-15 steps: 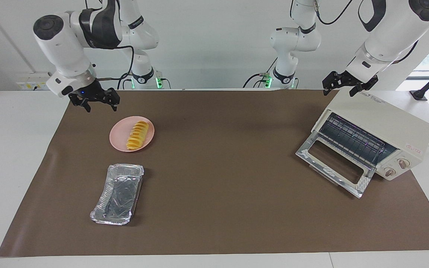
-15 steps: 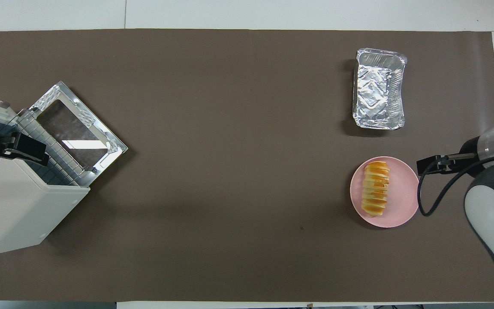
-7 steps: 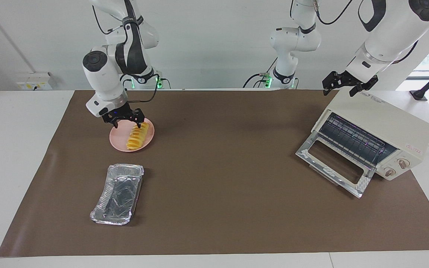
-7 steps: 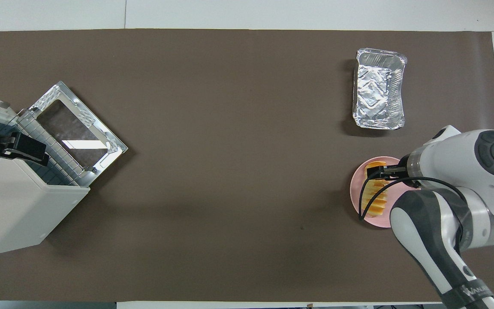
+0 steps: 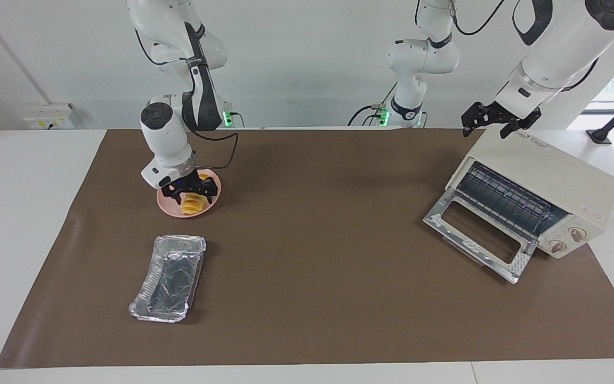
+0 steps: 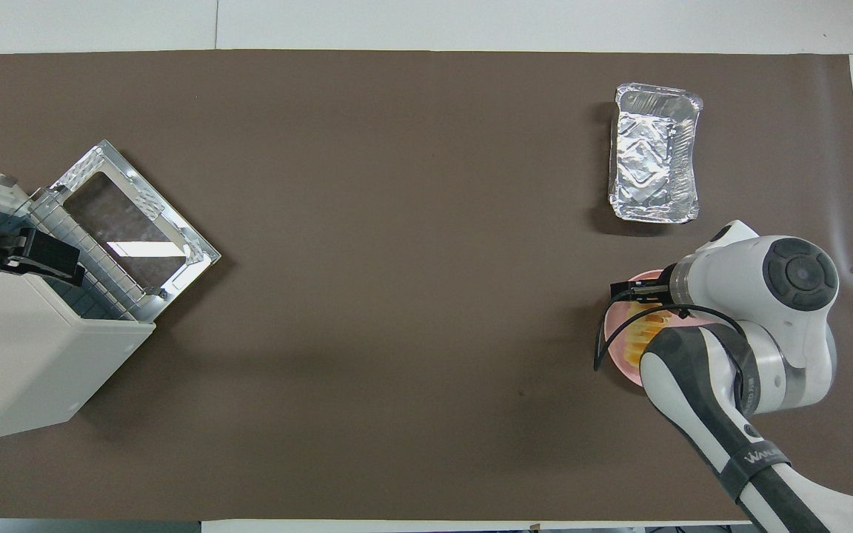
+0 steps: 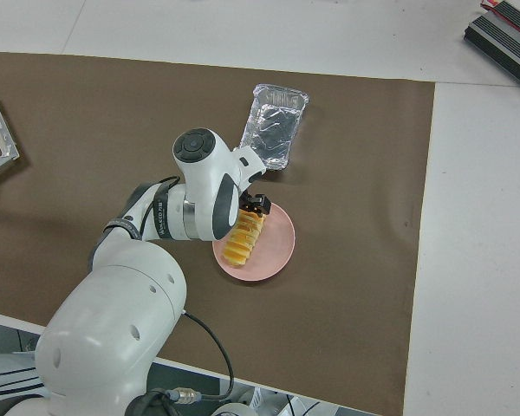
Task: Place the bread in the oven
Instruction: 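Grasp the bread with the right gripper and lift it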
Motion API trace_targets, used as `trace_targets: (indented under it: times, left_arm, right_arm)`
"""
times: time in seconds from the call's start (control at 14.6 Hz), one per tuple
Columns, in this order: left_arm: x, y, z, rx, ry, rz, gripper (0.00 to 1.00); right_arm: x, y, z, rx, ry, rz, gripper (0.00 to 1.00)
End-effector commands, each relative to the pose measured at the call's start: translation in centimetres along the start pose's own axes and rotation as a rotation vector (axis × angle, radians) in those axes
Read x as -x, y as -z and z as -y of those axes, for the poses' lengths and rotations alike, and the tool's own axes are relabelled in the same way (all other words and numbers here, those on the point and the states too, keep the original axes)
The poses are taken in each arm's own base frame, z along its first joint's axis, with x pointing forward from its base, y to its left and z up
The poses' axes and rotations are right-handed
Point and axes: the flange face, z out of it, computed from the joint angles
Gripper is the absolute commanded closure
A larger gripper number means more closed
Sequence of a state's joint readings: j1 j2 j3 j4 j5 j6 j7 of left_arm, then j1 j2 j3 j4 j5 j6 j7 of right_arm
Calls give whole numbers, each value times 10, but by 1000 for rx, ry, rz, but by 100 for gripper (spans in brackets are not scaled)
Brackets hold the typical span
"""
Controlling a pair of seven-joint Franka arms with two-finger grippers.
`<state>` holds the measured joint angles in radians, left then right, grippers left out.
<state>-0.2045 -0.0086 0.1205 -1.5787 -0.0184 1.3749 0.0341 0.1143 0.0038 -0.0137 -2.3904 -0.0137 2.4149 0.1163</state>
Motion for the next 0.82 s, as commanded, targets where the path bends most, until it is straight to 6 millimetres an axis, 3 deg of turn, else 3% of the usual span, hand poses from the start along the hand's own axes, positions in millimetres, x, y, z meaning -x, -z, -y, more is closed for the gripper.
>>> trace_targets:
  times: [0.0, 0.34, 0.48, 0.55, 0.62, 0.69, 0.76]
  left_arm:
    - [5, 1, 2, -19, 8, -12, 0]
    - [5, 1, 2, -19, 8, -12, 0]
    - [5, 1, 2, -19, 8, -12, 0]
    - [5, 1, 2, -19, 8, -12, 0]
    - [5, 1, 2, -19, 8, -12, 0]
    - [5, 1, 2, -19, 8, -12, 0]
    - [5, 1, 2, -19, 8, -12, 0]
  right_arm:
    - [3, -6, -3, -13, -15, -10, 0]
    - [5, -11, -3, -13, -10, -12, 0]
    - [8, -19, -3, -11, -11, -3, 15]
    - [7, -19, -3, -11, -9, -4, 31]
    - [7, -20, -4, -11, -11, -3, 56]
    - [7, -19, -3, -11, -11, -1, 88]
    - [6, -19, -3, -10, -11, 2, 100]
